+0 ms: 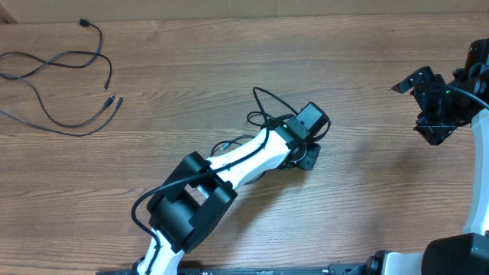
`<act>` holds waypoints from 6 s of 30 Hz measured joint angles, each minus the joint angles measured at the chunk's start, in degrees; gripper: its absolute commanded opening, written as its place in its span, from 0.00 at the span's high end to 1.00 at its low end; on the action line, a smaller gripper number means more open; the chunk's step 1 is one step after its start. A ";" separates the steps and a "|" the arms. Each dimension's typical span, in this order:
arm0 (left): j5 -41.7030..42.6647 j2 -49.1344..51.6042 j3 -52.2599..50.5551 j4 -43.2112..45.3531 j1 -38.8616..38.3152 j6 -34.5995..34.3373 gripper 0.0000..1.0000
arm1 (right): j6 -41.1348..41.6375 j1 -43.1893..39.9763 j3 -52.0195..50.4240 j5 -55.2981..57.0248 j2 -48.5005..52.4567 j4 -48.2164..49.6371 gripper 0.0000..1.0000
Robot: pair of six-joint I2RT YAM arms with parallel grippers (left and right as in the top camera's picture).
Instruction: Untangle cables
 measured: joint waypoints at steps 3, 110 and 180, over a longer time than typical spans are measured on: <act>0.00 0.02 0.00 0.28 0.00 -0.68 0.95 | -0.02 0.00 0.00 0.00 0.00 0.02 0.00; -14.86 -30.75 10.80 -43.30 60.50 15.04 0.96 | -0.04 0.00 0.00 0.00 0.00 0.04 0.00; -15.02 -30.77 11.58 -43.34 74.93 -5.14 0.37 | 0.00 0.00 0.00 0.00 0.00 0.02 0.00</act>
